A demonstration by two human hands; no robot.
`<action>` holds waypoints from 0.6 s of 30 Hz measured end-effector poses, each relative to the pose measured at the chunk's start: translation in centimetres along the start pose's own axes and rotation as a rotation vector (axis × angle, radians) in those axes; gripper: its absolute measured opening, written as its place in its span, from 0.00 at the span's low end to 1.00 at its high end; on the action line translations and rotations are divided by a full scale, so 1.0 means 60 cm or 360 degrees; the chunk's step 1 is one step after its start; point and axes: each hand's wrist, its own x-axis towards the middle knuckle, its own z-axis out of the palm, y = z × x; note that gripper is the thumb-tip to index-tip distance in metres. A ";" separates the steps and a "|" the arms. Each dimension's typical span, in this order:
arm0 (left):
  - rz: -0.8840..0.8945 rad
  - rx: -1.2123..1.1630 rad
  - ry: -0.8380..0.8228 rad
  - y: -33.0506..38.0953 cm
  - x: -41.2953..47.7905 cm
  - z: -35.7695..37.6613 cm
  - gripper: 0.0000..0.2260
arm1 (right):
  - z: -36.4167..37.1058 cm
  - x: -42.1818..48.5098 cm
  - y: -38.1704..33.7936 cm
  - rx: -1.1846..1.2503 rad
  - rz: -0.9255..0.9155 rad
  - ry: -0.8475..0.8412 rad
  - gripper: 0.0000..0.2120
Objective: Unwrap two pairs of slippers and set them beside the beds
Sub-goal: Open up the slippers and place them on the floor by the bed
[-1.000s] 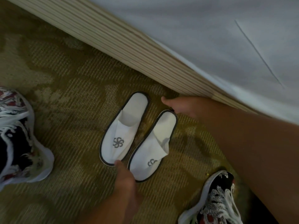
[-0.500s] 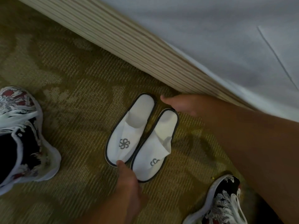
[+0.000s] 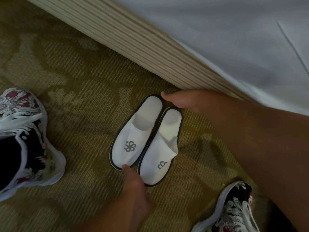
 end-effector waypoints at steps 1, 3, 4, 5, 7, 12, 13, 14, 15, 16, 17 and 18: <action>-0.0010 -0.0018 0.0021 0.000 0.000 0.001 0.42 | 0.000 0.002 -0.003 -0.0025 -0.0005 0.0019 0.45; -0.0004 -0.0049 0.0047 -0.003 0.002 0.004 0.42 | -0.001 0.006 -0.006 -0.0063 0.0001 0.0043 0.46; 0.0013 -0.0064 0.0024 -0.006 0.005 0.006 0.43 | -0.001 0.008 -0.006 -0.0074 0.0015 0.0051 0.46; 0.0042 -0.0090 -0.0017 -0.009 0.009 0.008 0.43 | -0.001 0.011 -0.006 -0.0080 0.0028 0.0058 0.47; 0.0106 -0.0162 -0.0067 -0.015 0.017 0.010 0.44 | 0.000 0.014 -0.006 -0.0088 0.0047 0.0060 0.47; 0.0094 -0.0142 -0.0042 -0.012 0.013 0.011 0.44 | -0.005 0.011 -0.009 -0.0046 0.0040 0.0002 0.48; 0.0096 -0.0134 -0.0027 -0.011 0.011 0.012 0.44 | -0.005 0.011 -0.009 -0.0043 0.0033 -0.0006 0.48; 0.0099 -0.0127 -0.0008 -0.010 0.009 0.013 0.43 | -0.005 0.010 -0.009 -0.0041 0.0027 -0.0005 0.48; 0.0103 -0.0121 0.0007 -0.009 0.008 0.014 0.43 | -0.005 0.010 -0.009 -0.0034 0.0024 0.0000 0.48; 0.0104 -0.0117 0.0012 -0.007 0.008 0.014 0.43 | -0.004 0.009 -0.009 -0.0024 0.0024 0.0006 0.49; 0.0100 -0.0109 0.0015 -0.007 0.007 0.014 0.43 | -0.003 0.010 -0.010 -0.0012 0.0023 0.0011 0.49; 0.0095 -0.0095 0.0016 -0.006 0.007 0.013 0.43 | -0.003 0.010 -0.011 -0.0004 0.0021 0.0016 0.49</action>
